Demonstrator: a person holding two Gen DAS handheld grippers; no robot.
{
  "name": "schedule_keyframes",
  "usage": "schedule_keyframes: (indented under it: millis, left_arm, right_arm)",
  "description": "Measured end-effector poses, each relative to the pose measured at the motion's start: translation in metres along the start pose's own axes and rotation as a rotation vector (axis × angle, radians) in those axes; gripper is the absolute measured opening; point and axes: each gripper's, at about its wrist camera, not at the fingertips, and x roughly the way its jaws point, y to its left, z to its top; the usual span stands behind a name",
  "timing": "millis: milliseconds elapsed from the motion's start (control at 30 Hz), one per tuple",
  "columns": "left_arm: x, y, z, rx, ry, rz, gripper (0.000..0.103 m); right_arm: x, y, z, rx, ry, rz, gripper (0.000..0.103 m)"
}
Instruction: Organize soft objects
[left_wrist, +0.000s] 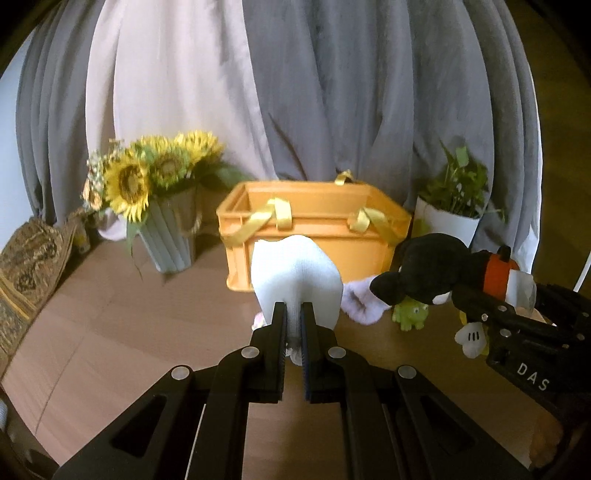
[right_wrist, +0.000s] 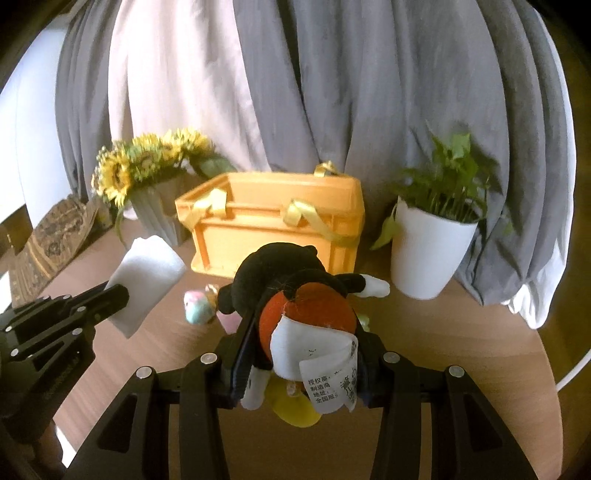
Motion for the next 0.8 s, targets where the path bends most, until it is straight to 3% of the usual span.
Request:
schedule_keyframes:
  millis: [800]
  left_arm:
    - [-0.018, 0.002, 0.074, 0.009, -0.207, -0.058, 0.009]
  right_arm:
    - [-0.027, -0.007, 0.075, 0.06, -0.249, 0.001, 0.046]
